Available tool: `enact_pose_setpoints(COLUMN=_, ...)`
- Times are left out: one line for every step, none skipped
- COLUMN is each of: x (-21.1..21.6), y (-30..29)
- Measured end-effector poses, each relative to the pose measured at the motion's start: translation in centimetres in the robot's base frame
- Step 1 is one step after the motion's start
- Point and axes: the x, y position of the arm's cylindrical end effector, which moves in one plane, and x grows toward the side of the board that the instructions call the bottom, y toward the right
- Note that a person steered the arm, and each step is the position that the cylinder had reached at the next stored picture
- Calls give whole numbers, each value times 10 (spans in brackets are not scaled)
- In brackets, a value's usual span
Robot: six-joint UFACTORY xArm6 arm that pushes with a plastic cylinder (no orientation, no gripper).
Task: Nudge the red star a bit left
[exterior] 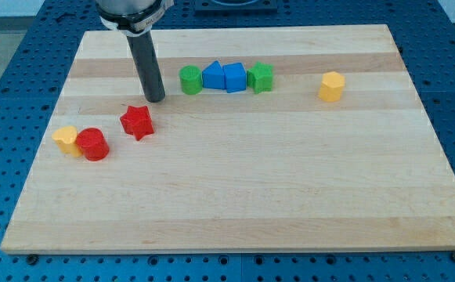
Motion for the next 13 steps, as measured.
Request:
enact_pose_setpoints(x=61, y=-22)
enact_pose_setpoints(x=61, y=-22)
enact_pose_setpoints(x=63, y=34)
enact_pose_setpoints(x=64, y=49)
enact_pose_setpoints(x=64, y=44)
enact_pose_setpoints(x=64, y=16)
enact_pose_setpoints(x=64, y=16)
enact_pose_setpoints(x=76, y=20)
enact_pose_setpoints(x=97, y=20)
enact_pose_setpoints(x=97, y=20)
enact_pose_setpoints(x=94, y=9)
enact_pose_setpoints(x=94, y=9)
enact_pose_setpoints(x=94, y=-5)
